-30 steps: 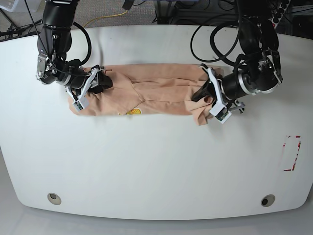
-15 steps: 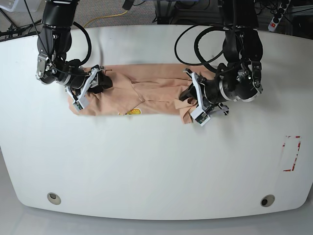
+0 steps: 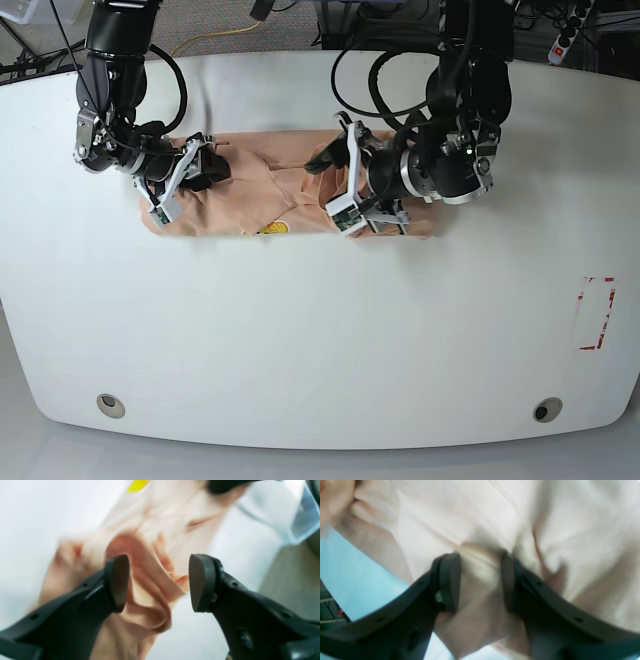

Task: Fold the T-shirt properly
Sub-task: 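Carry the strip end with the left gripper toward the right gripper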

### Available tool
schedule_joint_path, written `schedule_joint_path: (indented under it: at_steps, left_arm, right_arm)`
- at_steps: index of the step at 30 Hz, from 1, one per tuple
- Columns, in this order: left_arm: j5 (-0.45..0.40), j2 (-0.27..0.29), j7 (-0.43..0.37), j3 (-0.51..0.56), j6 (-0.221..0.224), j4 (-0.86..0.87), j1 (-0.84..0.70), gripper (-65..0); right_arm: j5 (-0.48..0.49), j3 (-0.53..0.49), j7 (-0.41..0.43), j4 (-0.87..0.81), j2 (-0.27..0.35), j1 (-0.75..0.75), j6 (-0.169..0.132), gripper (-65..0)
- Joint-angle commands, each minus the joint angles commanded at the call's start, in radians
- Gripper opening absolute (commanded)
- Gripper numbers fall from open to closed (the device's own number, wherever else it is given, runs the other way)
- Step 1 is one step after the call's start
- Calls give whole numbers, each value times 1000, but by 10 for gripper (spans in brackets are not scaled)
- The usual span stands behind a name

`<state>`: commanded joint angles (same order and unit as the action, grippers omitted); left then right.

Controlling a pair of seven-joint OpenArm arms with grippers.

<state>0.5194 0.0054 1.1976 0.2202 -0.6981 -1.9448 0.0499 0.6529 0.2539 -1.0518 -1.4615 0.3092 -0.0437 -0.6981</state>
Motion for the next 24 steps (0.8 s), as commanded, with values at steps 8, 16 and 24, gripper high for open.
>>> schedule_joint_path:
  at_steps: [8,16,24]
  left_arm:
    - [-8,-17,0,-261,0,5,21,-297]
    - [-8,-95,-2,-275,0,172,31,-300]
    - [-8,-98,-3,-89,0,305,123,-404]
  right_arm:
    - [0,3,0,0,-6,0,0,-382]
    - [0,5,0,0,-21,2,0,-382]
    - [0,5,0,0,-21,2,0,-382]
